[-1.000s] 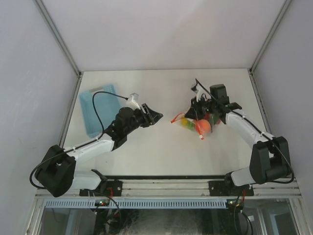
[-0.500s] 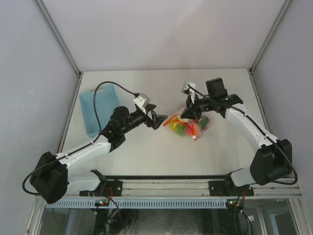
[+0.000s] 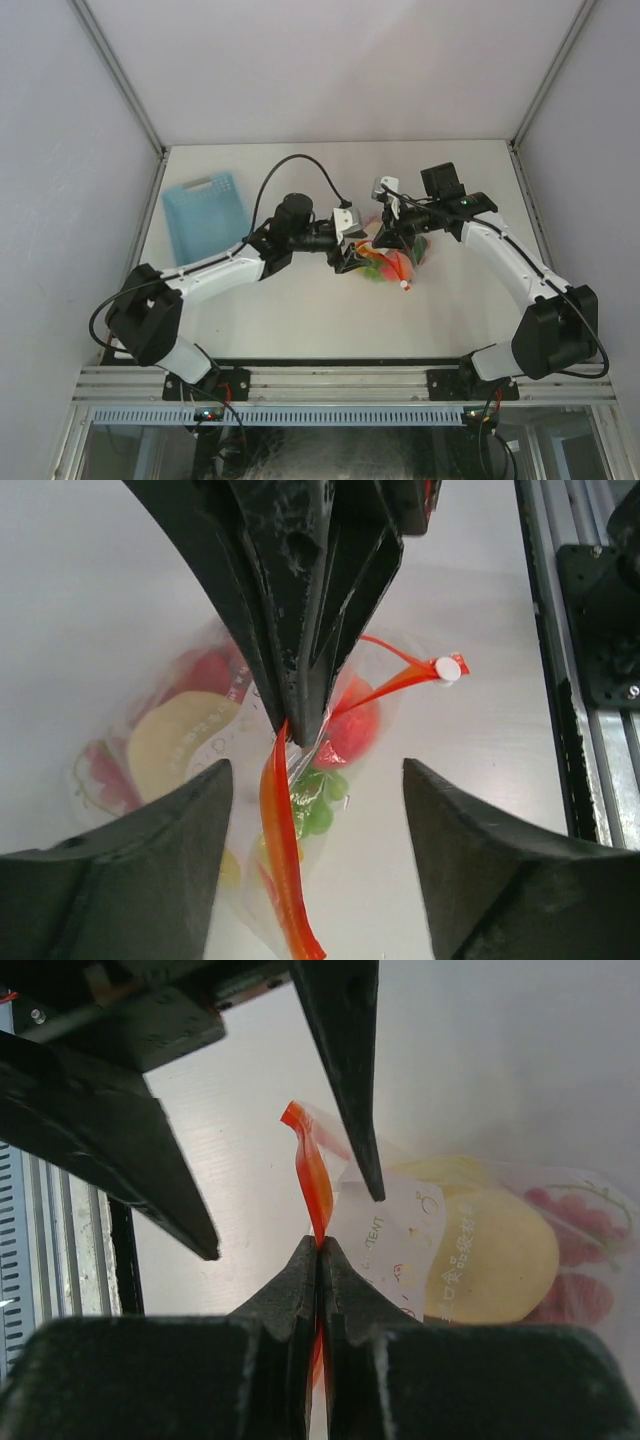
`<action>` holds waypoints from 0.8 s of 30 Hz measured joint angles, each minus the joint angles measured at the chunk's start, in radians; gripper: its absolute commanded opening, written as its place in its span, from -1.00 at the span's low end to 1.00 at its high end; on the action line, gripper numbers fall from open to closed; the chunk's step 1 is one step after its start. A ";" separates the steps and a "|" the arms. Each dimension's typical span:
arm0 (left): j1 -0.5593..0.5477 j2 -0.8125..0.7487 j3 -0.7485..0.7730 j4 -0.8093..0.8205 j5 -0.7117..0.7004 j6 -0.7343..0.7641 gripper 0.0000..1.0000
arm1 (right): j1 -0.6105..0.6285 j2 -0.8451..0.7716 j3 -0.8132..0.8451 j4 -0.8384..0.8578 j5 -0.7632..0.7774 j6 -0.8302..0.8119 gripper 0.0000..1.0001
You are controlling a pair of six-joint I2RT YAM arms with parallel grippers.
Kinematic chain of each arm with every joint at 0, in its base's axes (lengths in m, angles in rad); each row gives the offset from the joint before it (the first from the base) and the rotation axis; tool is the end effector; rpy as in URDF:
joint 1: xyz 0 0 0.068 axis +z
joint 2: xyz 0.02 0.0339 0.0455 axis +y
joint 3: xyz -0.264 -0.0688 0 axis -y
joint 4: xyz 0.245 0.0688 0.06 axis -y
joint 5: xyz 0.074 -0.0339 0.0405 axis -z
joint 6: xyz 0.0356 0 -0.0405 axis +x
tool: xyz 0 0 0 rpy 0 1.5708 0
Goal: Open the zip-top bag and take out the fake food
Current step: Open the zipper of the food storage bag at the center of the board.
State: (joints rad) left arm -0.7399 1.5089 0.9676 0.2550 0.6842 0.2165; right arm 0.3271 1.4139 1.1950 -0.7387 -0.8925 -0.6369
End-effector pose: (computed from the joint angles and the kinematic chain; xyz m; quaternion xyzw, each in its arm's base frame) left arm 0.2374 -0.2472 0.2735 0.5255 0.5773 -0.4055 0.4756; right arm 0.2623 0.1183 0.3008 -0.5141 0.7016 0.3645 0.3325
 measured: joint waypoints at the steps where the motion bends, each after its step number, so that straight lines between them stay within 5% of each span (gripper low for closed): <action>1: -0.002 0.011 0.009 -0.013 0.003 0.008 0.20 | 0.000 0.000 0.000 0.000 0.000 -0.001 -1.00; 7: -0.003 0.115 0.142 -0.192 0.007 0.110 -0.95 | 0.000 0.000 0.000 -0.016 0.000 -0.007 -0.96; 12: 0.001 0.148 0.197 -0.274 -0.006 0.139 -0.99 | -0.005 -0.013 -0.003 -0.018 0.050 -0.009 -0.08; 15: 0.018 0.148 0.210 -0.275 -0.011 0.085 -1.00 | -0.014 -0.050 -0.029 0.020 0.143 0.013 0.08; 17: 0.039 0.148 0.217 -0.253 -0.014 0.025 -1.00 | -0.027 -0.068 -0.055 0.066 0.220 0.029 -0.01; 22: 0.105 0.168 0.307 -0.217 -0.042 -0.113 -1.00 | -0.072 -0.011 -0.040 0.170 0.343 0.064 -0.88; 24: 0.121 0.186 0.368 -0.223 -0.060 -0.141 -1.00 | -0.077 0.052 0.033 0.185 0.361 0.077 -1.00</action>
State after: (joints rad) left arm -0.6189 1.6951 1.3357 0.0322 0.6247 0.0757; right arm 0.2504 1.4662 1.2278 -0.5533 -0.5316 -0.5598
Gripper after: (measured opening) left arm 0.015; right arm 0.101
